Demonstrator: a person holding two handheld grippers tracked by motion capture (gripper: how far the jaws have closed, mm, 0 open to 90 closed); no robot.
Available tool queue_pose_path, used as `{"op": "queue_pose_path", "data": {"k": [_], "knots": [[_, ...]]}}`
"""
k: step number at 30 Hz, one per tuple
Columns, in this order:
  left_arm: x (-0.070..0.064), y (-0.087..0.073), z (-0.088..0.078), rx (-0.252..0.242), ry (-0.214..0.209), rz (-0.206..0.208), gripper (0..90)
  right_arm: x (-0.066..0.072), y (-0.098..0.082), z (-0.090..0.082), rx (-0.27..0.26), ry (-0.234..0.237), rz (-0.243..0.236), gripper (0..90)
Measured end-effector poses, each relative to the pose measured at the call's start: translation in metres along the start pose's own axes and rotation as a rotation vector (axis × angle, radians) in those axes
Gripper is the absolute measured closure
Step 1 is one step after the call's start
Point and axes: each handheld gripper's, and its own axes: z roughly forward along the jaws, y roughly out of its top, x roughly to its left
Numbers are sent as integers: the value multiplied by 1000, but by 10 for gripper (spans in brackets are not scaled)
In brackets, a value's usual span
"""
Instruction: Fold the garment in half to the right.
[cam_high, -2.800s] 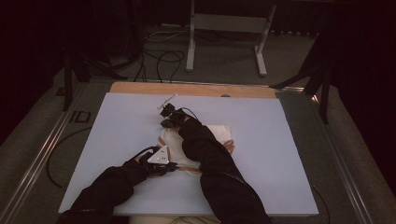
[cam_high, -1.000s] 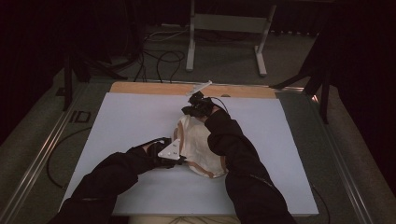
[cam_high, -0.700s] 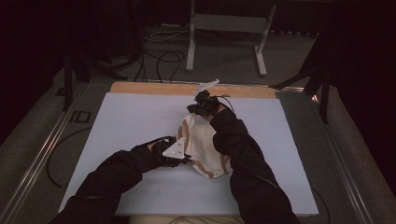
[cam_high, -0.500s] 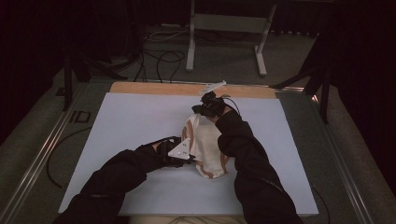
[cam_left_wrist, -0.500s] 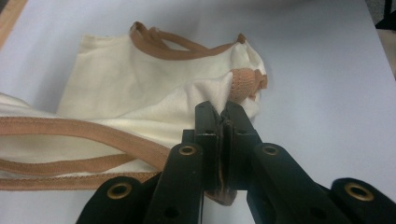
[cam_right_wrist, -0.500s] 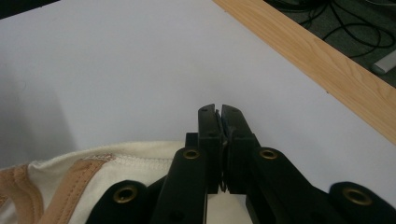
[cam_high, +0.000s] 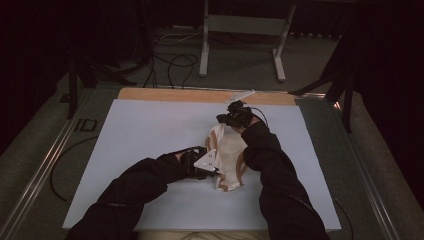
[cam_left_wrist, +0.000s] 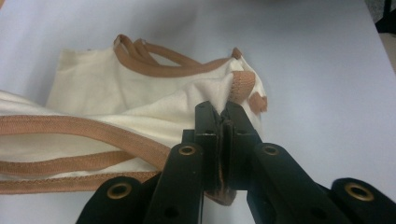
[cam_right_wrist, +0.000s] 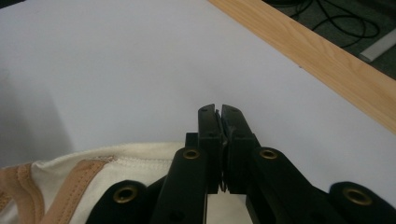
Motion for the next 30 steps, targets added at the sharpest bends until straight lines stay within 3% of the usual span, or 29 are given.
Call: {"op": "queue_pose_path", "data": {"k": [30], "knots": [[2, 15, 49, 38, -67, 11, 869, -27, -41, -7, 21, -29, 58, 882]]}}
